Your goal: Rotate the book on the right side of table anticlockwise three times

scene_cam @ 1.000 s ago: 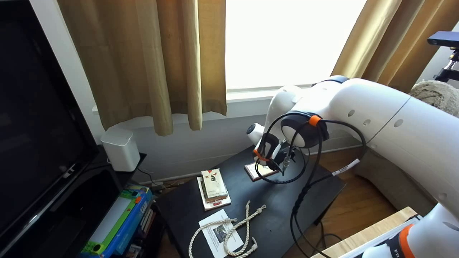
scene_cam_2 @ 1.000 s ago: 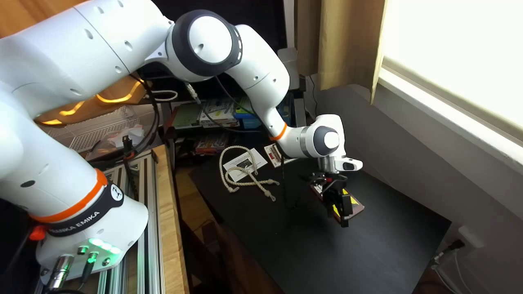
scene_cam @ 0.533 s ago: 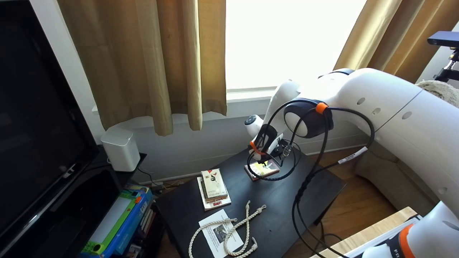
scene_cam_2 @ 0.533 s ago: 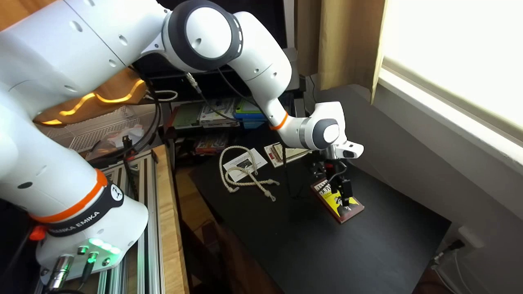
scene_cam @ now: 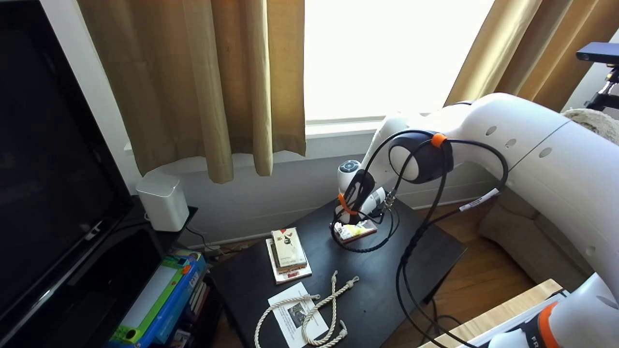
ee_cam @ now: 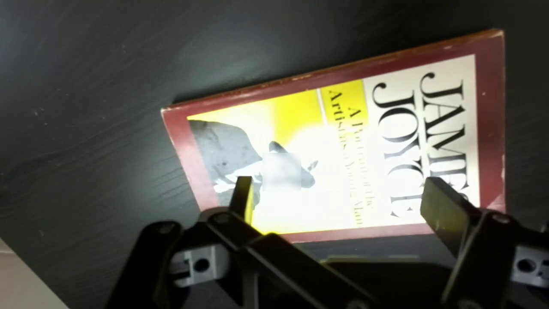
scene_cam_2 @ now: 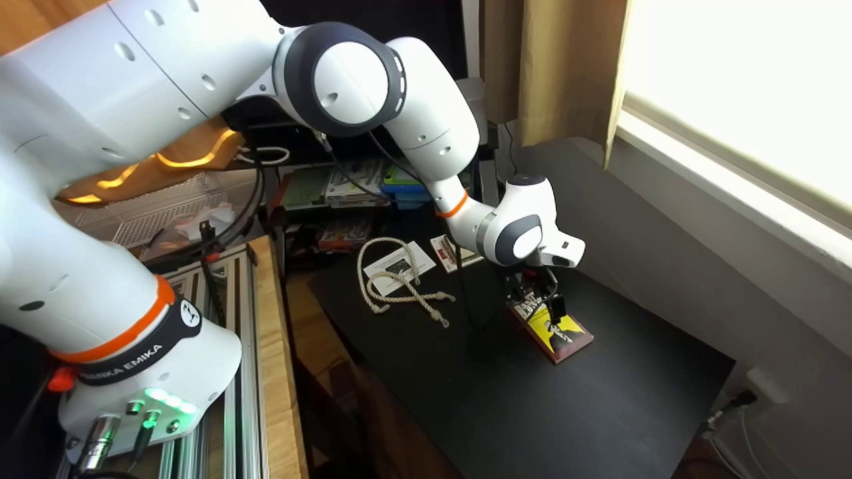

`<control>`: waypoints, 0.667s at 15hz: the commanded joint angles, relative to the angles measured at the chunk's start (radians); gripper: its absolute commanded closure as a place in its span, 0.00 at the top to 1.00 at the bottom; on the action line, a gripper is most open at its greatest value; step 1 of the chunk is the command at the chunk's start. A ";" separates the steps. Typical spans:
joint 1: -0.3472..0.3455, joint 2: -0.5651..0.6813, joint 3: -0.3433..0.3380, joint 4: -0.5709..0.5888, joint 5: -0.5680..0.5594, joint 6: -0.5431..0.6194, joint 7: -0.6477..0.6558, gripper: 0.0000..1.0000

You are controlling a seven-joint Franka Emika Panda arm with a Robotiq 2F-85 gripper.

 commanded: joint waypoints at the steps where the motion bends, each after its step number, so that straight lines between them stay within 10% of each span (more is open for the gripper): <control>1: -0.062 0.040 0.058 0.006 0.062 0.092 -0.114 1.00; 10: -0.186 0.067 0.171 0.029 0.074 0.019 -0.364 1.00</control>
